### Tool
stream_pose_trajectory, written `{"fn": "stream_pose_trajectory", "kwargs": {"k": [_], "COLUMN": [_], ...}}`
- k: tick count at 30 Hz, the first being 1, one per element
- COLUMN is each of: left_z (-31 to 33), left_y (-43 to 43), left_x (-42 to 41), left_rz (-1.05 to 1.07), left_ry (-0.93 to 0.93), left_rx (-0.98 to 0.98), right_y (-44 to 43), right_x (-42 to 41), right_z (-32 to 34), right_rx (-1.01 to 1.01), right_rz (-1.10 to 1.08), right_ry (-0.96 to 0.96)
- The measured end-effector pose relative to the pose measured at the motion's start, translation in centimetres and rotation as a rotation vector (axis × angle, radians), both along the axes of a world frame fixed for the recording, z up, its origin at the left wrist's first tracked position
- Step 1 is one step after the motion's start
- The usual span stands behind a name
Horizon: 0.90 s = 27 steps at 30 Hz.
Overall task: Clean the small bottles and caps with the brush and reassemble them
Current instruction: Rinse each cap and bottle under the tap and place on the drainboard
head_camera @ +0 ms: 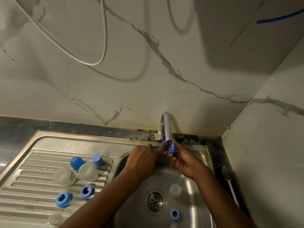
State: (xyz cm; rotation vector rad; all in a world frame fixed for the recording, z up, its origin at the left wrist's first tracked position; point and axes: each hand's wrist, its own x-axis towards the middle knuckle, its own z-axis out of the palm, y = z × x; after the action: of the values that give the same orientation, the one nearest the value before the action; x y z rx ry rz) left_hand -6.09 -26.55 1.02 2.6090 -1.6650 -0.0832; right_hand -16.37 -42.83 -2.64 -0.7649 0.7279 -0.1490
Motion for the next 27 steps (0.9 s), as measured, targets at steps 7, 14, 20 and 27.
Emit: {"fn": "stream_pose_trajectory", "kwargs": {"k": [7, 14, 20, 27], "left_z": [-2.4, 0.1, 0.2, -1.0], "left_y": [-0.5, 0.0, -0.1, 0.8], "left_x": [-1.6, -1.7, -2.2, -1.0], "left_rz": [0.032, 0.246, 0.244, 0.066], "left_ry": [1.014, 2.043, 1.936, 0.878], "left_rx": [-0.183, -0.521, -0.509, -0.244], "right_y": [0.2, 0.8, 1.3, 0.3], "right_x": [0.3, 0.1, 1.0, 1.4], "right_z": [-0.8, -1.2, -2.5, -1.5], "right_rx": [-0.027, -0.145, -0.201, -0.453], "right_rz": [-0.199, -0.051, -0.114, -0.241], "right_ry": [-0.07, -0.118, 0.062, 0.286]}}
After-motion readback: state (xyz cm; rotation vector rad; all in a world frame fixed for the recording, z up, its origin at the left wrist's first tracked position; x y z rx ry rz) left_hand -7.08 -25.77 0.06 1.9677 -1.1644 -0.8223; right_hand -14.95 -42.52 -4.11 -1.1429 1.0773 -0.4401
